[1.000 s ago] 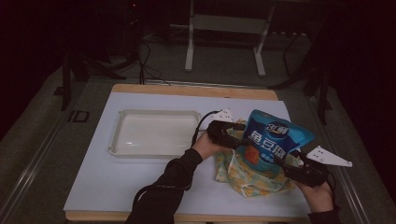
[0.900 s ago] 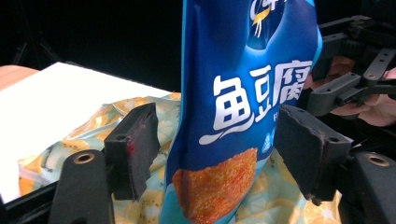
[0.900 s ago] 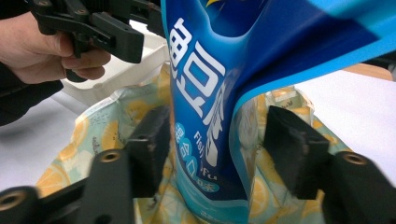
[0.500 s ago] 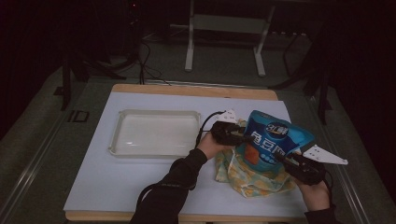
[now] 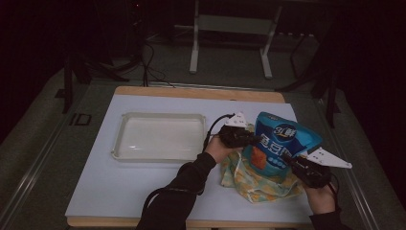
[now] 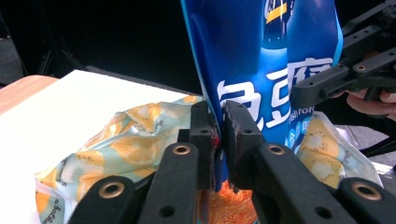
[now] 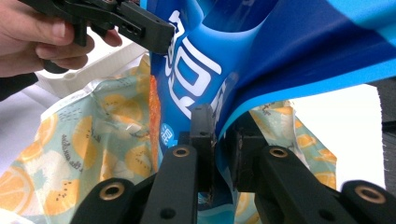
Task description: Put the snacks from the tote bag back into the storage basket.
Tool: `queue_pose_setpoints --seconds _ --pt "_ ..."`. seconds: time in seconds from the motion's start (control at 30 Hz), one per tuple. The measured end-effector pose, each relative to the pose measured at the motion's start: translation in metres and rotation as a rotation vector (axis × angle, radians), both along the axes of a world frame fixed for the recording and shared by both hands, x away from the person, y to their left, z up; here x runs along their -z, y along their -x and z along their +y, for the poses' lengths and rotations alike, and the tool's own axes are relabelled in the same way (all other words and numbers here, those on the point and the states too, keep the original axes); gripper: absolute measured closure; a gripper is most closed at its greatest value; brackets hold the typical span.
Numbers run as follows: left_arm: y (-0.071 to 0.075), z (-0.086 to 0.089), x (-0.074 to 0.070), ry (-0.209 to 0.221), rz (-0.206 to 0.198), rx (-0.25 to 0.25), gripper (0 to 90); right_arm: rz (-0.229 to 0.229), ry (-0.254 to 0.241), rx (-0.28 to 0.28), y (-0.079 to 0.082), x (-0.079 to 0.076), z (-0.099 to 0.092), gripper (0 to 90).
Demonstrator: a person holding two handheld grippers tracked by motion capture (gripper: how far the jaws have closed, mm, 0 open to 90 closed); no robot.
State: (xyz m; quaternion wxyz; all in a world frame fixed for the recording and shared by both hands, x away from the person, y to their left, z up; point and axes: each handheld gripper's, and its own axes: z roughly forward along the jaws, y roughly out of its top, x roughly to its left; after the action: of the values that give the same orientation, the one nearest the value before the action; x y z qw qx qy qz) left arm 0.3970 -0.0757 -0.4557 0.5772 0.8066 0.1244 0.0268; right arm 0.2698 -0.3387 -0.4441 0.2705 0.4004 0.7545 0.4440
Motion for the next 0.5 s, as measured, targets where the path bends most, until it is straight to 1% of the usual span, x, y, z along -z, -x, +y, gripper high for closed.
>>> queue_pose_setpoints --seconds 0.1,0.13,0.23,0.33,0.37,0.4,0.43,0.5 --pt "0.002 -0.001 -0.003 -0.005 -0.002 0.002 86.9 0.003 -0.009 0.011 -0.001 -0.001 -0.001 83.7" --pt "0.002 -0.001 -0.004 0.000 0.000 0.002 87.5 0.003 -0.011 0.012 -0.001 -0.002 -0.001 84.1" --pt "0.004 -0.001 -0.009 -0.001 -0.007 0.003 88.0 -0.007 -0.011 0.012 -0.001 -0.004 -0.003 84.8" --pt "0.005 -0.001 -0.014 -0.001 -0.014 0.001 88.3 -0.016 -0.016 0.012 -0.002 -0.009 -0.004 85.6" --pt "0.005 -0.001 -0.017 0.001 -0.011 0.000 88.4 -0.018 -0.019 0.012 -0.002 -0.011 -0.004 85.8" --pt "0.006 0.000 -0.019 0.000 -0.020 0.000 88.4 -0.022 -0.019 0.011 -0.002 -0.013 -0.004 86.1" --pt "0.006 0.000 -0.021 0.004 -0.016 -0.004 88.4 -0.027 -0.020 0.009 -0.002 -0.015 -0.004 86.3" --pt "0.006 0.001 -0.026 0.011 -0.021 -0.009 88.5 -0.038 -0.018 0.008 -0.003 -0.020 -0.004 86.7"
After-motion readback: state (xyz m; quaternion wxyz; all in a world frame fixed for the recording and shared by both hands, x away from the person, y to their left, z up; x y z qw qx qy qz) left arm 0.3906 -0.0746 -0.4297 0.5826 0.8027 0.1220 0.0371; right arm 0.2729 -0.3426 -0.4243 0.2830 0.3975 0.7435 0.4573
